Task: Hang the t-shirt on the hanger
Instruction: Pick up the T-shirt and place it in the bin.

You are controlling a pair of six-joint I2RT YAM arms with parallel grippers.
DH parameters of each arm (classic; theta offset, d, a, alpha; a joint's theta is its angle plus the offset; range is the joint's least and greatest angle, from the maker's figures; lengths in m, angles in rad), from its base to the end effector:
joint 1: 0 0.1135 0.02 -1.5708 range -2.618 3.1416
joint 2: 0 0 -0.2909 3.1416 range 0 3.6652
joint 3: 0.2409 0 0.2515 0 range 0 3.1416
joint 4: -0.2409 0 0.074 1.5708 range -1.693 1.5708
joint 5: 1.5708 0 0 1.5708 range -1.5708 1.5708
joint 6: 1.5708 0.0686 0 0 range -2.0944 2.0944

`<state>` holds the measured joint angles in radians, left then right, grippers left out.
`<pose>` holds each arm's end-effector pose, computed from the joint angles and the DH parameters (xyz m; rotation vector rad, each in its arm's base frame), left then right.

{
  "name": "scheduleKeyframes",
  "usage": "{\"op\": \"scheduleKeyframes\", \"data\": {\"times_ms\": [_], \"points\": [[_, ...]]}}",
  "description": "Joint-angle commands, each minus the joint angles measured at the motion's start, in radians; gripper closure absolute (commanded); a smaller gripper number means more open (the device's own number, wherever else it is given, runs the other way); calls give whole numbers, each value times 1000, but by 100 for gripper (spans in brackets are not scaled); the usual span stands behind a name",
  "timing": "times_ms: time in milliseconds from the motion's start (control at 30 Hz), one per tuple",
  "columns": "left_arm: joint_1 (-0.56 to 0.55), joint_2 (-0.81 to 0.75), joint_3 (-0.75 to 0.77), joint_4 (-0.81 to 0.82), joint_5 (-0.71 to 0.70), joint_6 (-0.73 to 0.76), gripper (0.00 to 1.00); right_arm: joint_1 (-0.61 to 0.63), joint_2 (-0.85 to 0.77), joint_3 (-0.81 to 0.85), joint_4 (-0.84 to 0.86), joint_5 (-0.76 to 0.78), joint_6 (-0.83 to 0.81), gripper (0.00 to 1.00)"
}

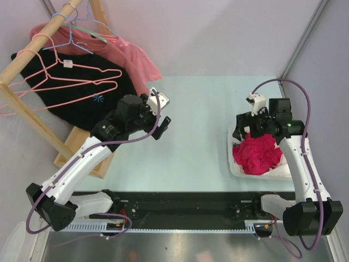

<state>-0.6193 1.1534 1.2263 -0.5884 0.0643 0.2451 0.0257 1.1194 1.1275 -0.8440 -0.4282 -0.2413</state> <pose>0.2134 -0.1576 0.3868 0.9146 1.8888 -0.2938 0.2275 0.0343 0.3360 -0.5054 2.2925 0.4088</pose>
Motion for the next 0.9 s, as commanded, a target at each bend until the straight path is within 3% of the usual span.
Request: {"op": "scheduleKeyframes", "data": {"times_ms": [0,267,633,733,833,867], "points": [[4,15,70,6,28,8,0,2,-14,3,-35,74,-26,0],[4,26,67,-36,81,52,0,-12,125,-23,-208,221,-171,0],[4,14,18,-67,78,74,0,111,264,-118,-202,373,-207,4],[4,11,10,-71,74,82,0,111,275,-117,-198,384,-214,21],[4,11,10,-82,72,88,0,111,261,-74,-227,361,-217,55],[4,9,10,-83,71,88,0,108,244,-25,-239,346,-217,79]]}}
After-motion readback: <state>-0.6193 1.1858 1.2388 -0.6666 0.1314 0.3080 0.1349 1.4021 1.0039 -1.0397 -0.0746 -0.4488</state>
